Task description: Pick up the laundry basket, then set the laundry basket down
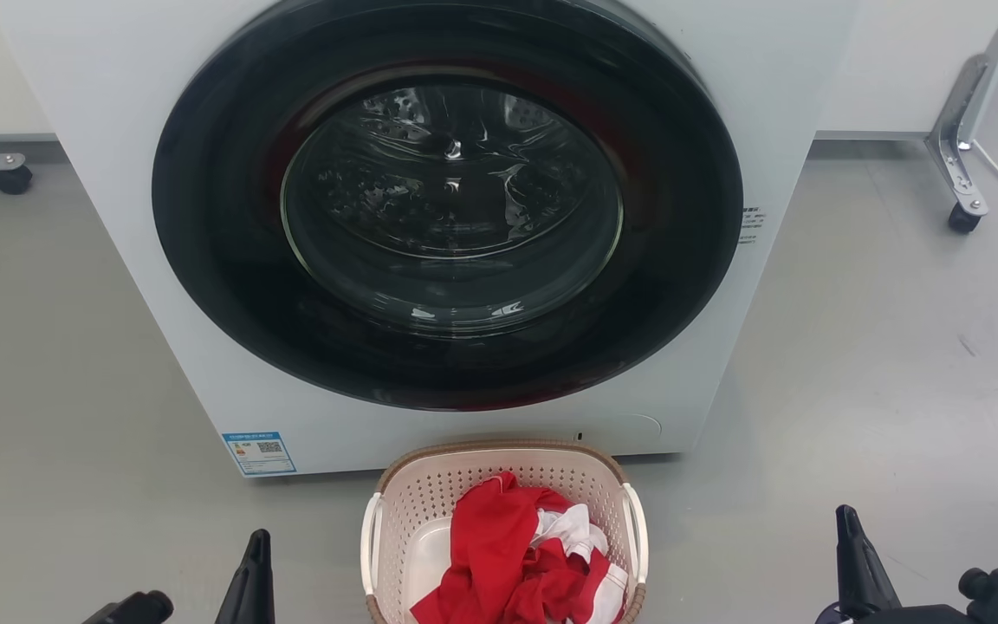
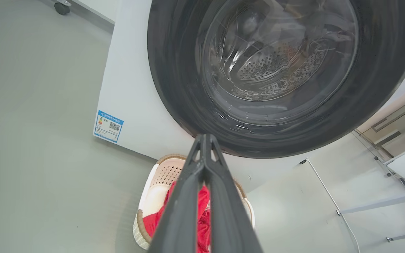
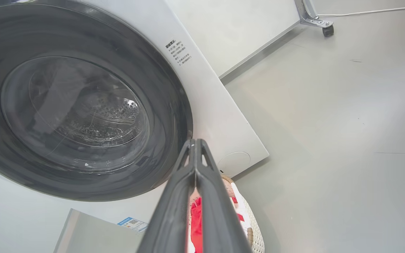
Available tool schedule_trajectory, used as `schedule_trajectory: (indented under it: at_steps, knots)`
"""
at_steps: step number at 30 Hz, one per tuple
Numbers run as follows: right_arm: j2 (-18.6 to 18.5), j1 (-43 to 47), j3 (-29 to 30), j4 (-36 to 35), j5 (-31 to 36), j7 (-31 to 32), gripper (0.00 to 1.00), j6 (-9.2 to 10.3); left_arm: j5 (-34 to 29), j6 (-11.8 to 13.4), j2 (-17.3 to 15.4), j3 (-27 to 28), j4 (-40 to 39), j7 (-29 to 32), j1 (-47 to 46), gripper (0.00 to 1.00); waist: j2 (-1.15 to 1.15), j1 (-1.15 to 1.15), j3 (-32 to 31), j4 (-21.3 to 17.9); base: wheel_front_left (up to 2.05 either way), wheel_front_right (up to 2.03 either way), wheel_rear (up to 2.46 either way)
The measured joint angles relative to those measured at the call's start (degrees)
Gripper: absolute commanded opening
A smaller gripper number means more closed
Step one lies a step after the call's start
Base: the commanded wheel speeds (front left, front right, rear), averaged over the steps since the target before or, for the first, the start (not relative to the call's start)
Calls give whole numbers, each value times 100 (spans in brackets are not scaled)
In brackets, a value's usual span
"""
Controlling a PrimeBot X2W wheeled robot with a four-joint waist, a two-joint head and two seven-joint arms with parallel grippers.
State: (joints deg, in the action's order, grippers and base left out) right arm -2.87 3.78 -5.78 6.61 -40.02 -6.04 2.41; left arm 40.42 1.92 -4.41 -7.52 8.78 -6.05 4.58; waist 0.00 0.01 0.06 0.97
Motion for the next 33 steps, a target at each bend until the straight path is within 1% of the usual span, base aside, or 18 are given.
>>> schedule_trajectory:
  at_steps: [5,6,29,33]
  knots:
    - [4,-91,115,107,-424,102,0,-96,419,-93,19,126,63,100,-92,0,0,0,0,-8,0,0,0]
    - [5,-111,159,125,-579,149,0,-123,623,-102,23,160,92,160,-109,0,0,0,0,-11,0,0,0]
    - [21,-423,661,530,-2551,608,0,-452,2505,-452,92,626,397,624,-448,0,0,-1,1,-48,0,0,0]
    - [21,-471,728,557,-2803,681,0,-503,2786,-498,96,702,427,699,-477,0,0,-1,1,-53,0,0,0]
